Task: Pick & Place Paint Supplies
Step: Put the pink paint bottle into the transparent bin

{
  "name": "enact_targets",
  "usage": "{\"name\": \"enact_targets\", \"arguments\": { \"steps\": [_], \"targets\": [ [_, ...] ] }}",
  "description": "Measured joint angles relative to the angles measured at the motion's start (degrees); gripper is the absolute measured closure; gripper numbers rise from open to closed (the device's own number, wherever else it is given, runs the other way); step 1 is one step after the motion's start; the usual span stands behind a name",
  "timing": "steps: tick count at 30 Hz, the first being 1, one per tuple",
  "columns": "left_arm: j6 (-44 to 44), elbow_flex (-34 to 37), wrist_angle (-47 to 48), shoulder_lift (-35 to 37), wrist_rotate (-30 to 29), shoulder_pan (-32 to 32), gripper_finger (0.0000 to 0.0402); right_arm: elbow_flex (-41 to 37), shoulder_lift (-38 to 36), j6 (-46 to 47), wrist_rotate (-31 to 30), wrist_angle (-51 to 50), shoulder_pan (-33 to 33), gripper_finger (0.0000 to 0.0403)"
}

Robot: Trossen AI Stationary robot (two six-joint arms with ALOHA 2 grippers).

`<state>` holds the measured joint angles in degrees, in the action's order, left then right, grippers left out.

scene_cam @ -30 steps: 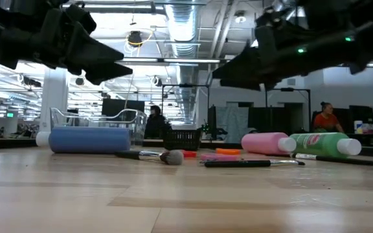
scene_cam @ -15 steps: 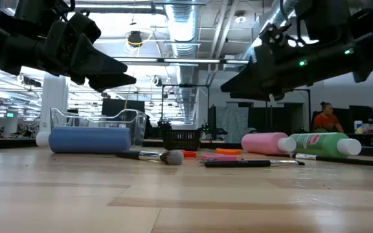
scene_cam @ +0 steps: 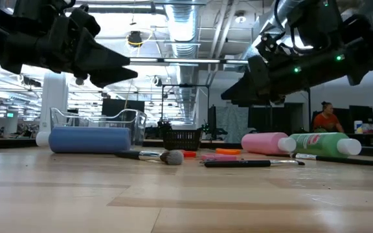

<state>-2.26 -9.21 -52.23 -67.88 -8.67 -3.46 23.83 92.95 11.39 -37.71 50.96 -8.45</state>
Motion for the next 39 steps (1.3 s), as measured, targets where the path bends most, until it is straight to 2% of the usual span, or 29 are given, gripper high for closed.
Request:
{"name": "enact_targets", "arguments": {
  "steps": [12,19,25,29,35,39],
  "targets": [
    [-0.59,0.00,4.83,0.00,-4.79,0.00,0.0103,0.00,0.00,2.86,0.58,-6.07,1.67,0.0127],
    [-0.64,-0.02,5.79,0.00,-5.49,0.07,0.0103,0.00,0.00,4.55,3.29,-6.60,4.32,0.0127],
    [-1.01,-1.55,11.38,0.00,-8.08,0.07,0.0103,0.38,0.00,5.23,3.88,-8.12,5.25,0.0127],
    [-1.20,-3.59,15.15,0.00,-8.06,0.04,0.0103,2.77,0.00,5.23,4.97,-13.13,5.22,0.0127],
    [-1.20,-4.33,17.09,0.00,-8.06,0.04,0.0103,8.50,0.00,5.20,7.26,-25.82,4.95,0.0127],
    [-1.22,-4.33,17.98,0.00,-8.76,0.04,0.0103,10.87,0.00,5.19,7.49,-29.23,4.63,0.0127]
  ]
}}
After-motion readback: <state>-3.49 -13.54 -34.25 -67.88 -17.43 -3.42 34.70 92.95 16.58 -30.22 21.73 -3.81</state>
